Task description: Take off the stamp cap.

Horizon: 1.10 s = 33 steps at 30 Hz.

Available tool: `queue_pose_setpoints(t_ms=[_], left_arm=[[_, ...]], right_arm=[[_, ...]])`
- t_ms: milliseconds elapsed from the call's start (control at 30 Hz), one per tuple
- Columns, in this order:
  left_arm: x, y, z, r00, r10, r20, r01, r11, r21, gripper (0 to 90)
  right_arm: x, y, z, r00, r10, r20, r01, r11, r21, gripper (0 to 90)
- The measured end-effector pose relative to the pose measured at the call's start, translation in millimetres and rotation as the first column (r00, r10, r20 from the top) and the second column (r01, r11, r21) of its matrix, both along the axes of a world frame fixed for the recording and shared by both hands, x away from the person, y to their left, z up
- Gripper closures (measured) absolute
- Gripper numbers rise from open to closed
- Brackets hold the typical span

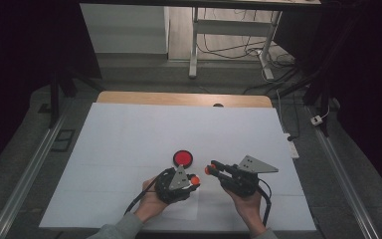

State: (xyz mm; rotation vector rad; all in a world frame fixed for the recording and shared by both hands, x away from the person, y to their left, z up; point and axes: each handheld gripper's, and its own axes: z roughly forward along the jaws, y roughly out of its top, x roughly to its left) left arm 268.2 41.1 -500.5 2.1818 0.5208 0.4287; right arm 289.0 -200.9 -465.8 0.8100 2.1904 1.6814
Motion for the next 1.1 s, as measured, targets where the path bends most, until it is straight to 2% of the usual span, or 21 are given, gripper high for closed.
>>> queue_pose_setpoints(t_ms=[133, 300, 467, 867, 1100], left_arm=[[1.6, 2.5, -0.7, 1.0, 0.003, -0.006, -0.003, 0.9999, 0.013, 65.4], [2.0, 5.4, -0.4, 0.9999, -0.006, -0.01, 0.006, 0.9999, 0.015, 65.4], [2.7, 10.4, 1.2, 0.9999, 0.004, -0.015, -0.004, 0.9999, -0.017, 65.3], [3.6, 22.0, 3.4, 0.9996, 0.023, -0.019, -0.023, 0.9992, -0.033, 65.2], [-0.2, 39.0, 8.1, 0.9987, 0.042, -0.03, -0.044, 0.998, -0.046, 65.2]], right_arm=[[-1.1, 6.8, -3.0, 0.9997, 0.026, 0.003, -0.026, 0.9991, -0.033, 72.7], [-0.7, 7.9, -3.9, 0.9995, 0.032, -0.005, -0.032, 0.9989, -0.035, 72.7], [-0.8, 8.3, -4.9, 0.9995, 0.032, -0.007, -0.033, 0.9988, -0.036, 72.7], [-0.4, 6.2, -4.1, 0.9995, 0.033, -0.004, -0.033, 0.999, -0.03, 72.6], [0.2, 4.9, -4.1, 0.9997, 0.026, -0.002, -0.026, 0.9993, -0.028, 72.6]])
